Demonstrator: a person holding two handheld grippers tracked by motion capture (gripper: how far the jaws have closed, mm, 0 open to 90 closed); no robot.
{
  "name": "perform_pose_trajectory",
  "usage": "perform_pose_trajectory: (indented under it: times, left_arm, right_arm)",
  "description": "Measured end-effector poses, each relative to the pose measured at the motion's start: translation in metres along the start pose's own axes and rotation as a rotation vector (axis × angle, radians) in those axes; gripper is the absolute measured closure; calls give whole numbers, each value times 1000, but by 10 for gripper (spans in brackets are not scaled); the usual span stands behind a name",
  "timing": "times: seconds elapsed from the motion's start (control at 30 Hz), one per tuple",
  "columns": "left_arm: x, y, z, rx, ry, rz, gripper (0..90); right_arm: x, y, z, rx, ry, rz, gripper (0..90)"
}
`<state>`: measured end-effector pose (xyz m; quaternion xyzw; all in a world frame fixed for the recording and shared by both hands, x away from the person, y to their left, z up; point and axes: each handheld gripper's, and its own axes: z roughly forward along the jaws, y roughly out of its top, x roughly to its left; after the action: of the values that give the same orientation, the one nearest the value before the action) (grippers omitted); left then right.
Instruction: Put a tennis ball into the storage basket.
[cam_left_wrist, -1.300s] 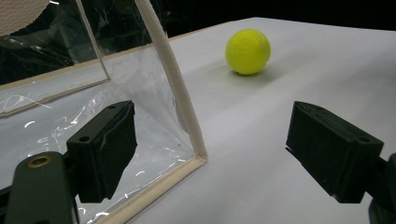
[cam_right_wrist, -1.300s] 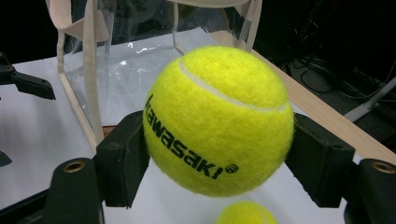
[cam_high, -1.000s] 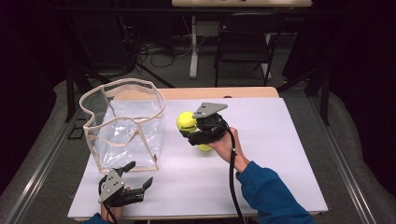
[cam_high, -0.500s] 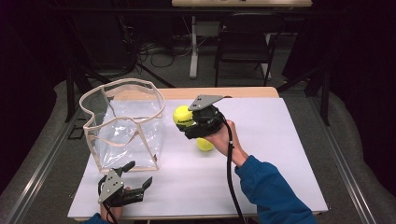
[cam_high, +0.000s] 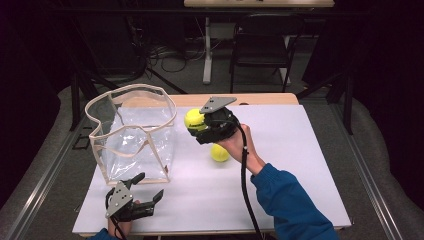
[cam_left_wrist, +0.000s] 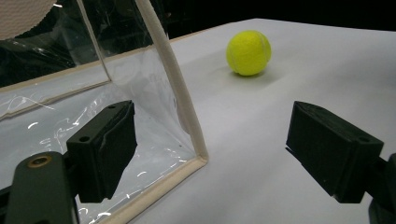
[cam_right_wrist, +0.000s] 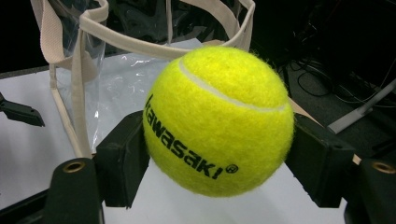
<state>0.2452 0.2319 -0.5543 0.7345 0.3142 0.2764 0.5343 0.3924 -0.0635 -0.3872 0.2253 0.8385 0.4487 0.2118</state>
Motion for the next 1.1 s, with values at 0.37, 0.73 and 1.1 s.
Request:
perform_pose_trajectory:
  times: [0.37, 0.73, 1.1]
  left_arm:
    - [0, 0, 1, -6, 0, -3, 159]
    - [0, 0, 1, -4, -4, 2, 160]
    - [0, 0, 1, -4, -5, -2, 160]
  right_arm:
    - [-1, 9, 6, -4, 9, 0, 266]
    - [-1, 18, 11, -6, 10, -5, 266]
    - [-1, 30, 10, -14, 11, -22, 266]
